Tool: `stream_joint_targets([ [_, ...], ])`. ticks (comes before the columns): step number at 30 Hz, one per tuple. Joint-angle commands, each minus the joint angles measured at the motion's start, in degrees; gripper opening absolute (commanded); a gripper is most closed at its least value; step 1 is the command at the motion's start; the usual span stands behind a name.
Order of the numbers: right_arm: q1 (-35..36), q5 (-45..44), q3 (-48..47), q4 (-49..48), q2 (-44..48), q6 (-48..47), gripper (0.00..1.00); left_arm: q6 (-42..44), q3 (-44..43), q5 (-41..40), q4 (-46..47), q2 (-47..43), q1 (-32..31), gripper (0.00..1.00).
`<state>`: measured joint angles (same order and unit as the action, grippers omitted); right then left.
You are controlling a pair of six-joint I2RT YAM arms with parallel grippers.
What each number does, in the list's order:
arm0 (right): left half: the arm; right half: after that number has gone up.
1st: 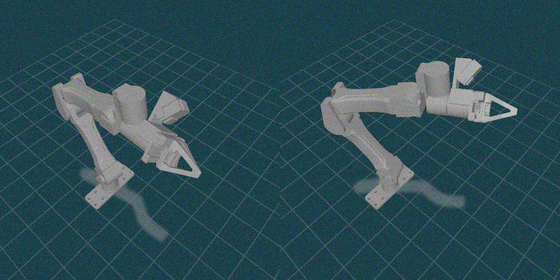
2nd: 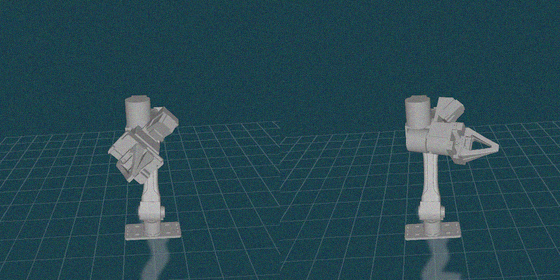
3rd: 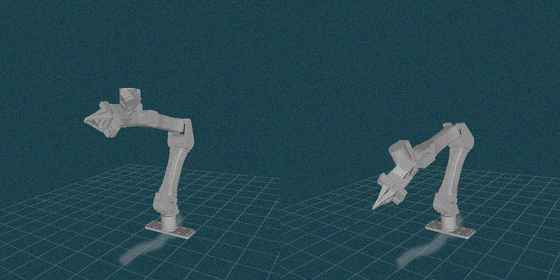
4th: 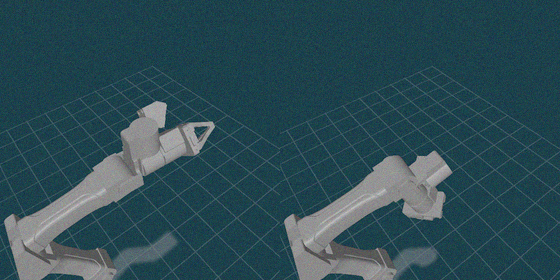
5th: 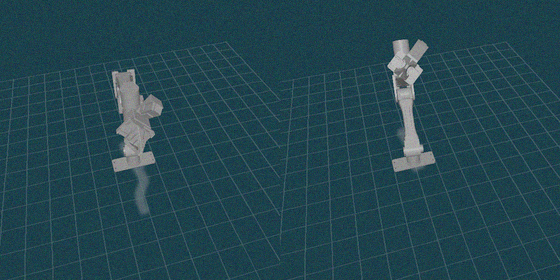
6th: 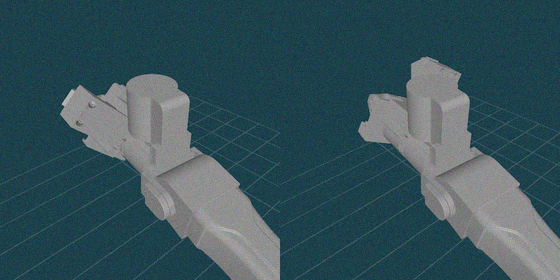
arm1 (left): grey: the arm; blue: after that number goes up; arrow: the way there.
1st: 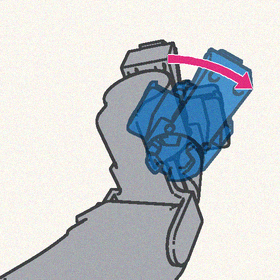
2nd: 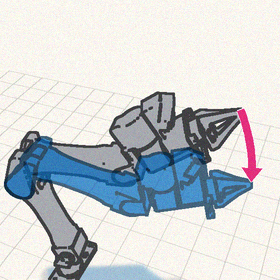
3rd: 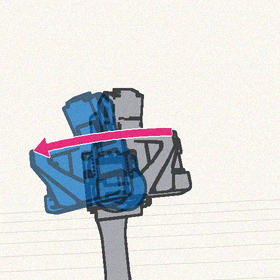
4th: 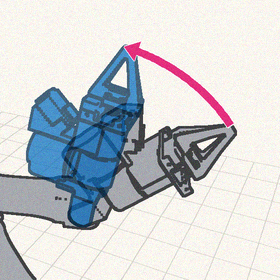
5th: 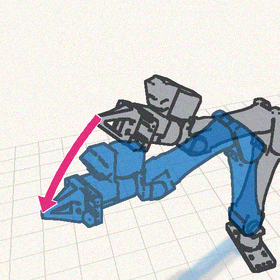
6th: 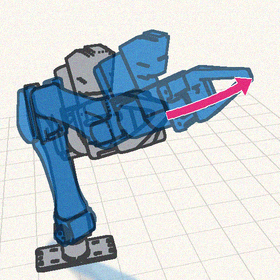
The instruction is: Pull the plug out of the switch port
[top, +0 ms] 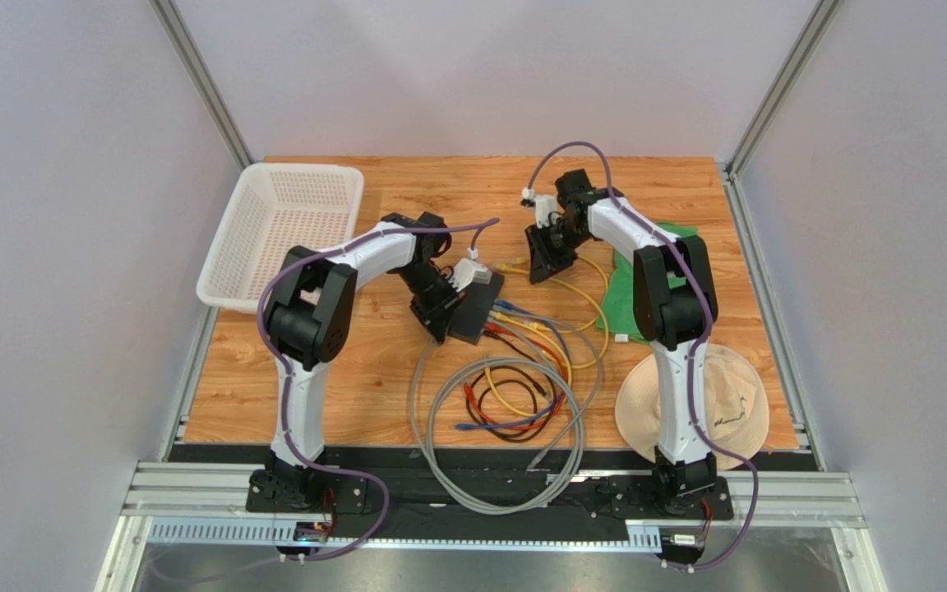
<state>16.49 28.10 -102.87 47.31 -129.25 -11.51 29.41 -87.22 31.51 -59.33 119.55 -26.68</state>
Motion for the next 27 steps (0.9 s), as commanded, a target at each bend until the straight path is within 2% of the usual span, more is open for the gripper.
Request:
stream_joint_targets([
  [1, -2.7, -8.1, -6.7, -2.4, -3.0, -2.1, 0.28, -2.2, -5.3, -0.7, 1.7, 2.6, 0.3, 0.0],
  [5, -3.7, -11.0, -9.7, -2.8, -4.1, -2.6, 0.28, -1.0, -6.8, -0.5, -1.0, 1.7, 0.3, 0.0],
  [7, -3.6, -6.8, -9.0, -2.7, -2.4, -1.9, 0.3, -0.1, -6.6, -0.3, -2.5, 0.3, 0.4, 0.0],
  [8, -3.6, -4.5, -8.8, -2.5, -1.9, -1.4, 0.34, -0.1, -6.0, 0.0, -2.7, -1.8, 0.6, 0.0],
  [9, -3.6, 1.3, -7.8, -2.4, -0.4, -0.5, 0.36, -0.1, -5.7, 0.3, -2.5, -2.9, 0.7, 0.0],
  [13, -3.3, 12.9, -5.2, -2.0, 2.2, 1.8, 0.44, -5.2, -6.1, 2.1, 0.1, -7.0, 1.7, 0.17],
  [15, -3.1, 18.3, -4.1, -1.6, 2.5, 3.0, 0.49, -11.5, -8.9, 3.1, 1.7, -6.8, 2.9, 0.27],
  [16, -2.9, 18.8, -3.2, -1.5, 2.5, 3.5, 0.55, -13.8, -10.2, 3.7, 2.0, -6.2, 3.4, 0.28],
  [17, -2.4, 18.7, -2.6, -1.6, 2.5, 3.5, 0.56, -18.7, -13.2, 4.3, 2.5, -4.3, 4.7, 0.29],
  [20, -1.5, 18.5, -2.0, -0.6, 1.6, 2.1, 0.57, -25.7, -18.3, 5.9, 2.6, 0.6, 7.2, 0.31],
  [24, -0.8, 18.0, -1.7, -0.2, 1.1, 2.0, 0.55, -27.4, -19.1, 3.7, 3.3, 4.0, 8.0, 0.31],
  [27, 0.3, 17.0, -1.2, 0.0, 1.9, 1.3, 0.55, -29.1, -18.6, 5.1, 3.7, 6.4, 8.7, 0.31],
])
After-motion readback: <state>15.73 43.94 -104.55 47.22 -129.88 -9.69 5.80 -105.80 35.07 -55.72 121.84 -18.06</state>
